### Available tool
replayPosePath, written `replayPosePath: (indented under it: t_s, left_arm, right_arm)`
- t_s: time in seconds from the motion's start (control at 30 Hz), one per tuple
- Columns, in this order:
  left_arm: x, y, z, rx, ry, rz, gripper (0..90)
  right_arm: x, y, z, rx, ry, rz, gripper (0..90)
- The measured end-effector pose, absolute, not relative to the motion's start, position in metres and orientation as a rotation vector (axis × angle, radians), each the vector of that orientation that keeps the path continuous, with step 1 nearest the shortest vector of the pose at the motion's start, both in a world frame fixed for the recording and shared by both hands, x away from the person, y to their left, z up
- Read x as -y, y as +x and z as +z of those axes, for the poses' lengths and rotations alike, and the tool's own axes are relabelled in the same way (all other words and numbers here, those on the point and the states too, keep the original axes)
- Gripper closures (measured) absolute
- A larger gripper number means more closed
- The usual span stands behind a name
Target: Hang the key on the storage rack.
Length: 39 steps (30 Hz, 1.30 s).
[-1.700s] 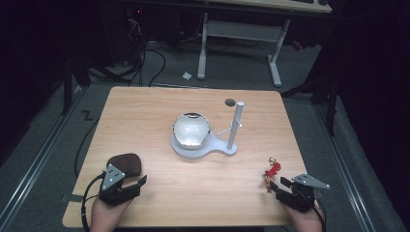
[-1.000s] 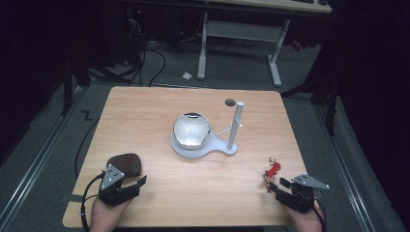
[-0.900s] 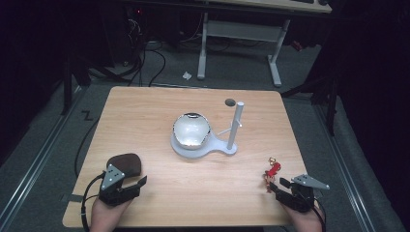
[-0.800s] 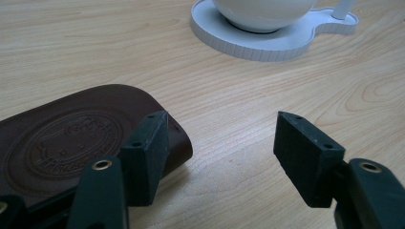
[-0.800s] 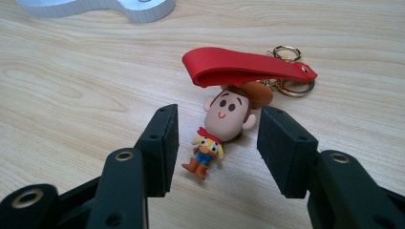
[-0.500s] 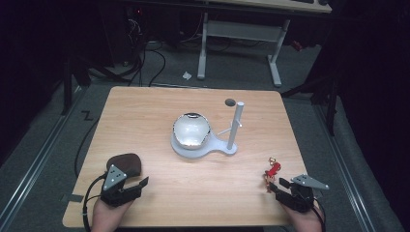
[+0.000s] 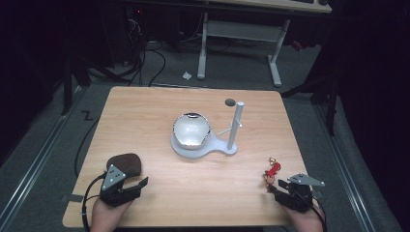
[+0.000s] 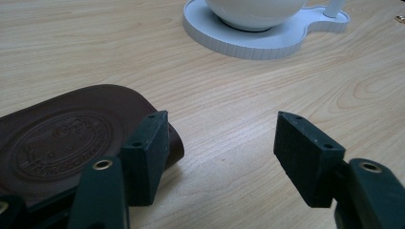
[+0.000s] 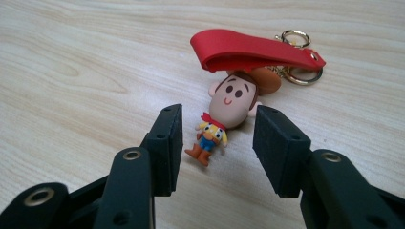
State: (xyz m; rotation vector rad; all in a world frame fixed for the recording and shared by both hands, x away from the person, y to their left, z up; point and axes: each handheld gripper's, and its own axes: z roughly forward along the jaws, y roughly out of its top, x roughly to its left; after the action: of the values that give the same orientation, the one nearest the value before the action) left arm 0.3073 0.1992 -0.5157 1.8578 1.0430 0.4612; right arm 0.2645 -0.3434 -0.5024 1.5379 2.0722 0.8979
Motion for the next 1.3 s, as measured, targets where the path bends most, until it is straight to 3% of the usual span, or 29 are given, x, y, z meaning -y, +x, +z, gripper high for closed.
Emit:
replayPosePath:
  t_s: [1.3]
  left_arm:
    - [-0.199, 0.307, -0.514, -1.014, 1.868, 0.44, 37.1]
  right_arm:
    - [0.328, 0.298, -0.479, -2.403, 1.527, 0.508, 54.1]
